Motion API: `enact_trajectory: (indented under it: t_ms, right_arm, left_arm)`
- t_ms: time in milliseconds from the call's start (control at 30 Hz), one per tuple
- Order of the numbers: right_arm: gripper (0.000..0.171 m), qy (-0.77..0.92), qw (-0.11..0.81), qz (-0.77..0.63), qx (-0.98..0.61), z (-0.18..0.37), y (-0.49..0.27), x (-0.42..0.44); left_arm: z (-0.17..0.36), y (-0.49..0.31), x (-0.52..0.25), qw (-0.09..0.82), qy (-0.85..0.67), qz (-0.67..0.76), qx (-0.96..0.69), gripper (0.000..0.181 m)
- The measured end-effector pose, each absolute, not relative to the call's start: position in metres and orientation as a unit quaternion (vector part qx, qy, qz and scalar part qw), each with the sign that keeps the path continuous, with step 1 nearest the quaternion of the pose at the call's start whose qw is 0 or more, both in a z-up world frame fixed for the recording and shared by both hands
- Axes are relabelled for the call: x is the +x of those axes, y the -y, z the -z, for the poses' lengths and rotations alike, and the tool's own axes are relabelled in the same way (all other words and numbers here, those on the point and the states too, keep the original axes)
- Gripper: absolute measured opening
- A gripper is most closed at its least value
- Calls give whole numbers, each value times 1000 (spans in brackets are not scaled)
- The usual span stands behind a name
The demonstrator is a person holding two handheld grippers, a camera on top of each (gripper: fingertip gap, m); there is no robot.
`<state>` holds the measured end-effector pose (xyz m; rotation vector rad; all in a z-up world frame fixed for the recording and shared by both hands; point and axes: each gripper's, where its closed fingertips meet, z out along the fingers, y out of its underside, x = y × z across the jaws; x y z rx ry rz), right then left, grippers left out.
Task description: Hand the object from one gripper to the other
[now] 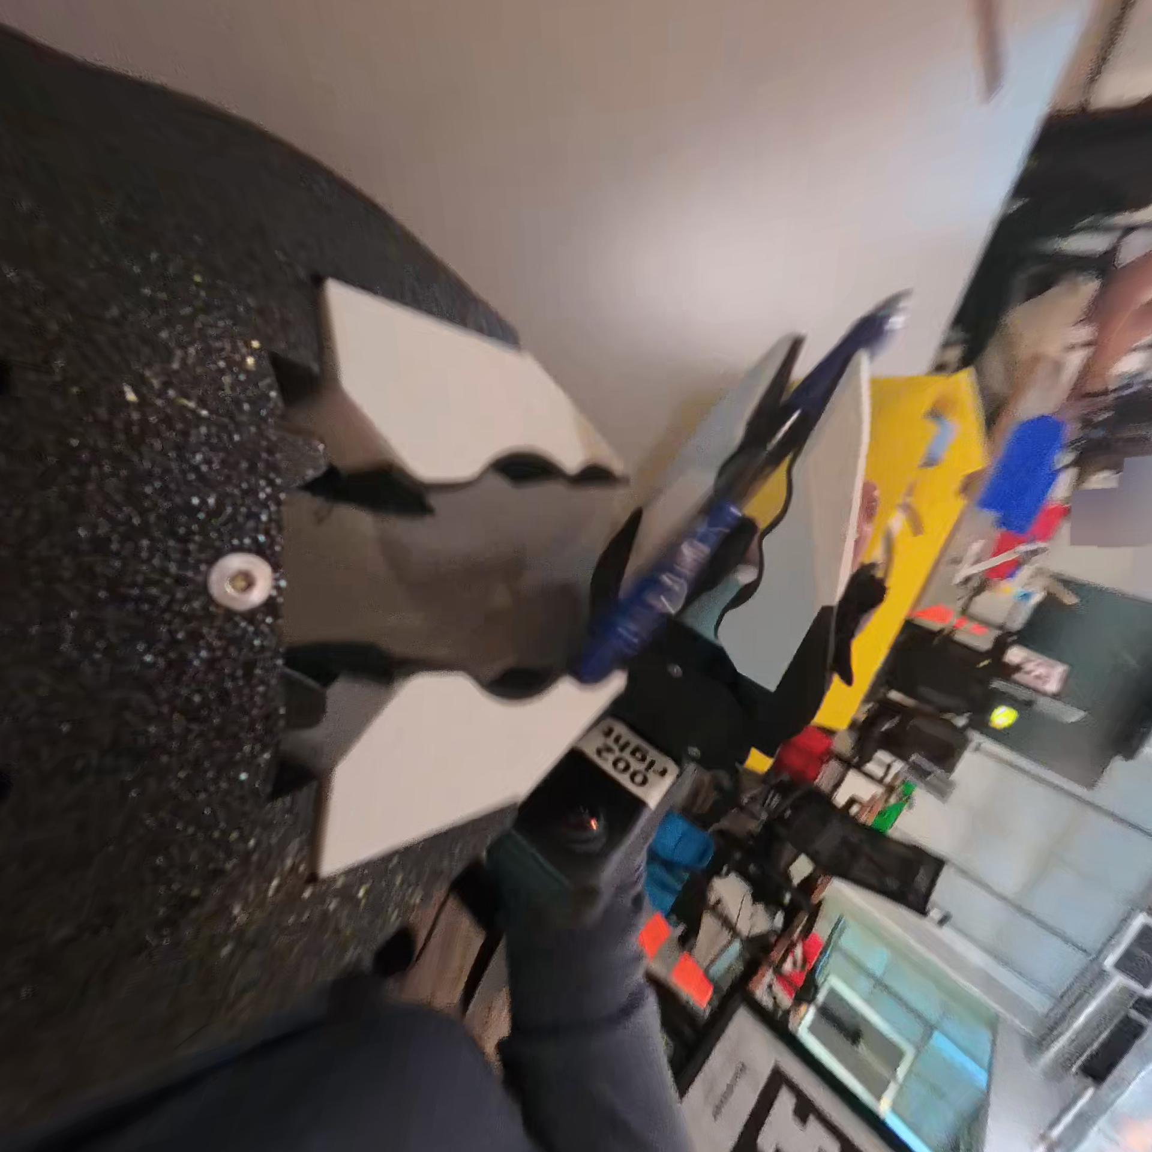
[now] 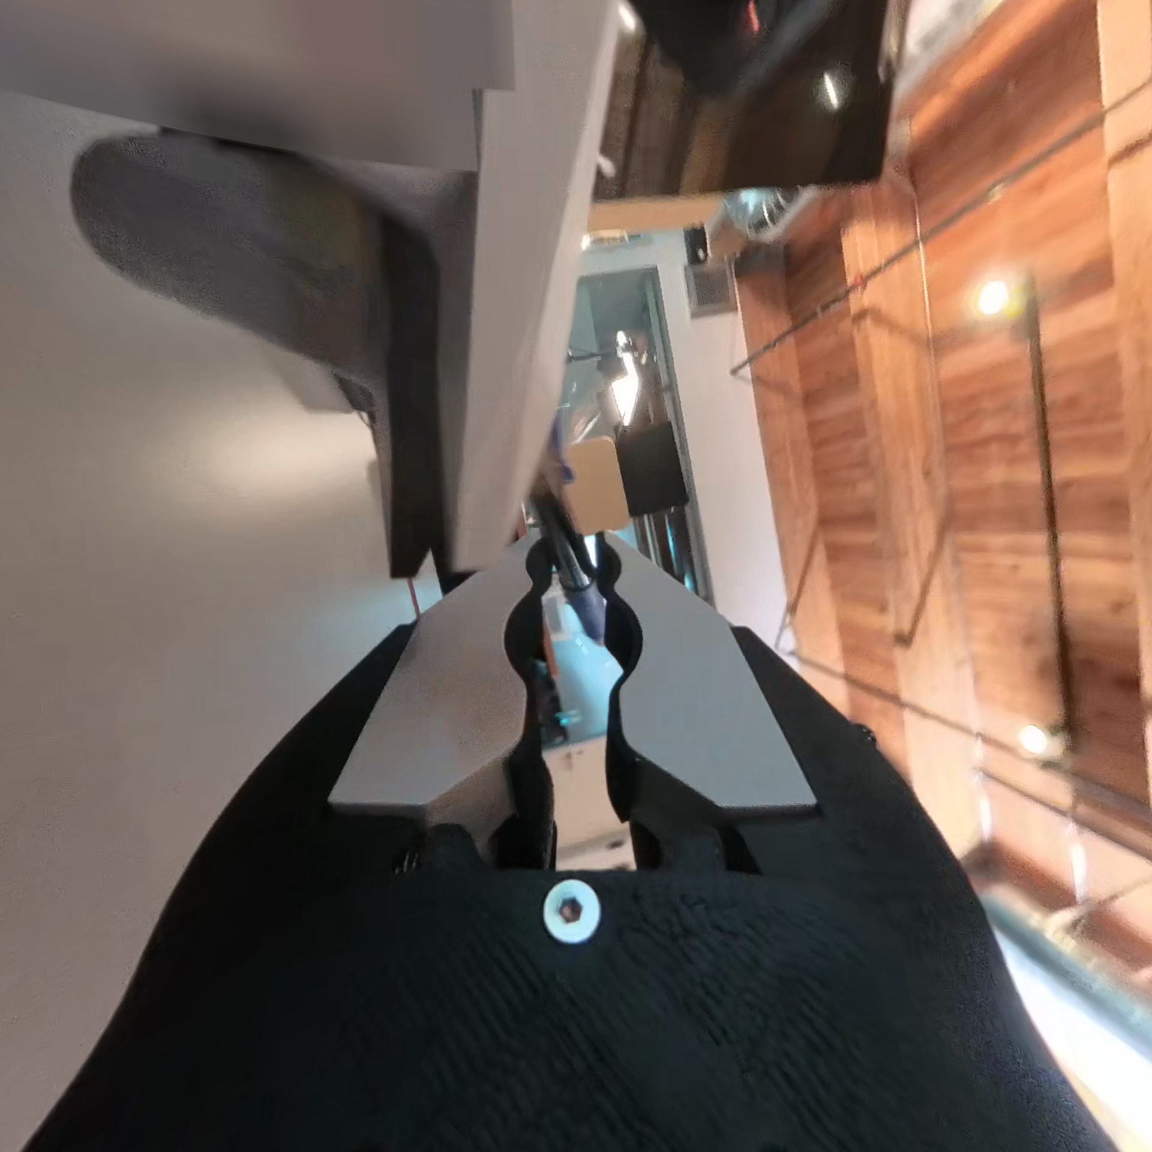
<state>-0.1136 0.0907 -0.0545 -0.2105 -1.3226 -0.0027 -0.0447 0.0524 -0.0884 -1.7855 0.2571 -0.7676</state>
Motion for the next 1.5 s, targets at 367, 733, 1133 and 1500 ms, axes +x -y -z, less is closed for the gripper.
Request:
enact_trajectory:
  t_ms: [367, 733, 1133, 1500]
  right_arm:
    - [9, 583, 651, -164, -459, -17, -175, -39]
    - [11, 473, 360, -158, -788, 59, -261, 129]
    - [38, 434, 415, -99, -793, 57, -294, 136]
    - [30, 495, 643, -355, -465, -54, -179, -1]
  left_arm:
    - [76, -65, -132, 708, -77, -134, -689, 94]
    - [80, -66, -140, 702, -56, -141, -696, 85]
    - [81, -67, -143, 701, -50, -137, -699, 93]
    - [80, -67, -138, 710, -83, -150, -683, 68]
